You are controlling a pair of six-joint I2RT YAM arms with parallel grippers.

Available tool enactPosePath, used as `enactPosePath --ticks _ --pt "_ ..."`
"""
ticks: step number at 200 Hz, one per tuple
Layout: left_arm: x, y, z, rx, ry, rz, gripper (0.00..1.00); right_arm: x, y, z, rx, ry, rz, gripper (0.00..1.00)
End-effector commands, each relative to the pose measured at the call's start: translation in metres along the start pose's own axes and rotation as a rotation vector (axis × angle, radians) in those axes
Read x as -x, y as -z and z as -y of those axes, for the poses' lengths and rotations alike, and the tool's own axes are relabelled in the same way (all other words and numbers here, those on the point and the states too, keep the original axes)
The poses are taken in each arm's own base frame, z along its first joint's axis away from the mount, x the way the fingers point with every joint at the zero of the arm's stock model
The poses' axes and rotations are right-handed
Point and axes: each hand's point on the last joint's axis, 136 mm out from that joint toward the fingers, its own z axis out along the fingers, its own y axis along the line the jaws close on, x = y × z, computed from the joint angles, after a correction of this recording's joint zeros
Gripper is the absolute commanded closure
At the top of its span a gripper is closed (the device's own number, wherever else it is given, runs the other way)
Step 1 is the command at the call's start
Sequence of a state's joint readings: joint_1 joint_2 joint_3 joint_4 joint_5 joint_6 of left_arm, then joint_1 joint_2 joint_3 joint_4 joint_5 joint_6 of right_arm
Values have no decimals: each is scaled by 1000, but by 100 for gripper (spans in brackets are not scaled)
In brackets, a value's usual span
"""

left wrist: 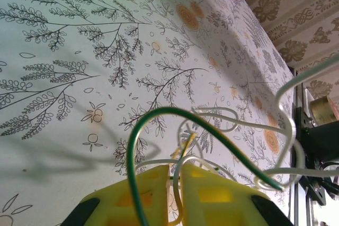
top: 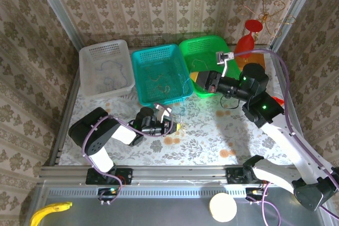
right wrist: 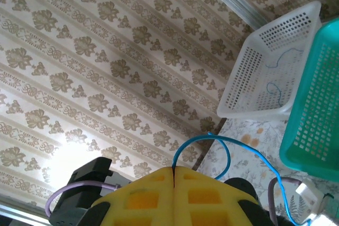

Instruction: Untangle the cables

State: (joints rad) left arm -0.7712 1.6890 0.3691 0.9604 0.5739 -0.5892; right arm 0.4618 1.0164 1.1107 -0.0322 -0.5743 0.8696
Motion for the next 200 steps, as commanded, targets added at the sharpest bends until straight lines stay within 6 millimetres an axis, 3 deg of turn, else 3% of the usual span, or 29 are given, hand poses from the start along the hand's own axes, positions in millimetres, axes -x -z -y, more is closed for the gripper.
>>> enactPosePath --ticks 1,48,107,147,200 --pt "-2 0 5 -31 -3 2 88 24 12 -25 31 71 55 100" --pt "-4 1 4 -24 0 2 100 42 20 -44 58 110 92 100" --pt "-8 3 1 -14 3 -12 100 55 27 -53 68 132 115 100" --pt "-1 6 7 -20 -4 6 100 22 6 -13 64 22 18 100" --pt "11 15 19 -8 -47 4 65 -29 -1 43 -21 -28 -80 100"
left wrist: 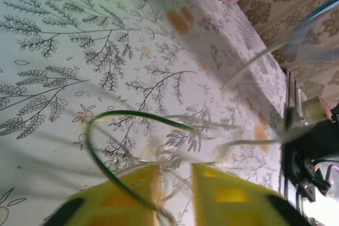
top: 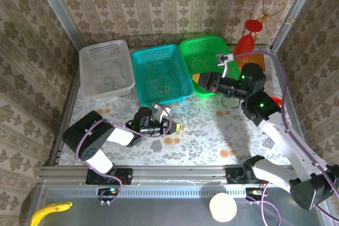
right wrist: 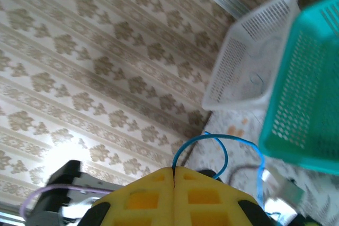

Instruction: Untangle the cables

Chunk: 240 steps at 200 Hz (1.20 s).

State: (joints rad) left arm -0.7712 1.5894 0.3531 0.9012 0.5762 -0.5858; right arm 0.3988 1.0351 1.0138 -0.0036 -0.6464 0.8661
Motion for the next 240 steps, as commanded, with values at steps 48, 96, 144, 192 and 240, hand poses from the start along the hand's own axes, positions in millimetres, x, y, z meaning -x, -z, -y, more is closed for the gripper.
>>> enactPosePath --ticks 48,96,144,192,240 --pt "8 24 13 40 -49 -2 38 -27 2 23 -22 -3 -39 100" --pt "43 54 45 64 -126 75 22 -33 2 28 -26 -20 -39 100" --pt "92 76 85 37 -194 203 16 -37 -4 21 2 -31 -41 100" --pt "110 62 104 -1 -260 182 16 -35 -3 5 25 -21 -36 100" --pt "127 51 105 20 -312 212 21 -38 -4 -6 43 -13 -39 100"
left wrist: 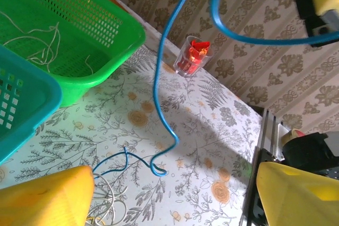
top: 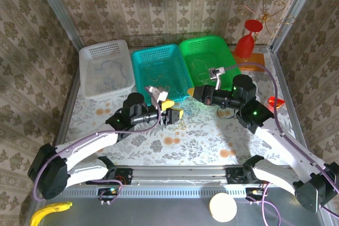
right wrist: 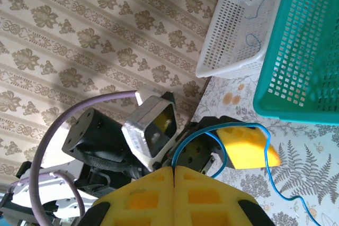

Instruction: Untangle the cables

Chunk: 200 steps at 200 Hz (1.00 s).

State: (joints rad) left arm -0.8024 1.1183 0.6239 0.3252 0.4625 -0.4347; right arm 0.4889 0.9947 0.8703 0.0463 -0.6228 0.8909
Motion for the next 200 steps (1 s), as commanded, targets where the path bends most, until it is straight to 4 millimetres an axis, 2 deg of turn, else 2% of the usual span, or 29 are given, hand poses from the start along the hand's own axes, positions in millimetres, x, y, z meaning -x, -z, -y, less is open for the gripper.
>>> enactPosePath --ticks 1,44,84,94,132,152,161,176,200 --pt "21 -3 4 8 -71 51 21 9 5 -23 39 35 42 100" --pt "30 -15 -3 24 -96 74 26 8 4 -33 60 39 42 100" --pt "43 -21 -3 20 -108 116 34 4 2 -34 61 36 36 100" --pt "47 -21 -3 22 -113 126 40 3 1 -33 59 31 31 100" --pt "57 -22 5 -3 -122 149 82 -1 -2 -28 46 23 21 100" --pt "62 -19 8 -12 -119 161 100 -1 3 -20 -2 47 34 61" --pt "65 -18 10 -13 -118 168 100 -1 8 -15 -38 72 44 47" --pt "69 -15 14 -21 -114 178 100 -4 17 -2 -109 122 56 38" --pt "75 -10 20 -32 -107 193 100 -19 26 33 -219 193 51 32"
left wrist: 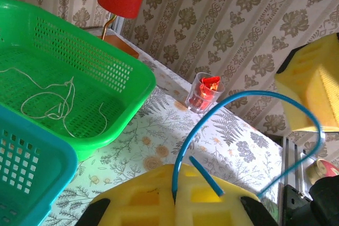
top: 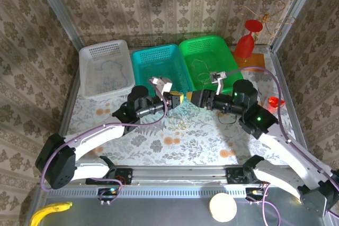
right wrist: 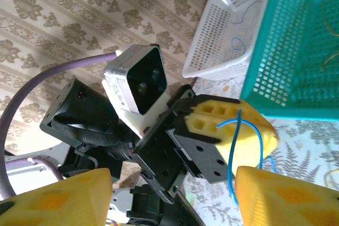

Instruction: Untangle the cables

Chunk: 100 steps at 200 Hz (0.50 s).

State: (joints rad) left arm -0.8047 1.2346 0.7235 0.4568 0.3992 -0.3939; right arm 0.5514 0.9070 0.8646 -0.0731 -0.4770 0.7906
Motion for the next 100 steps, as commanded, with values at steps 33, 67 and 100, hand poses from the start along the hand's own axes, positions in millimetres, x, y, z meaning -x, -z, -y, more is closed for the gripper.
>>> enactPosePath --ticks 33,67,100 --pt "42 11 25 -54 9 96 100 -41 7 74 -191 244 -7 30" --pt "47 12 27 -49 51 116 100 -54 0 90 -180 315 -12 30" --pt "50 10 30 -54 66 124 100 -55 -14 87 -131 330 -24 32"
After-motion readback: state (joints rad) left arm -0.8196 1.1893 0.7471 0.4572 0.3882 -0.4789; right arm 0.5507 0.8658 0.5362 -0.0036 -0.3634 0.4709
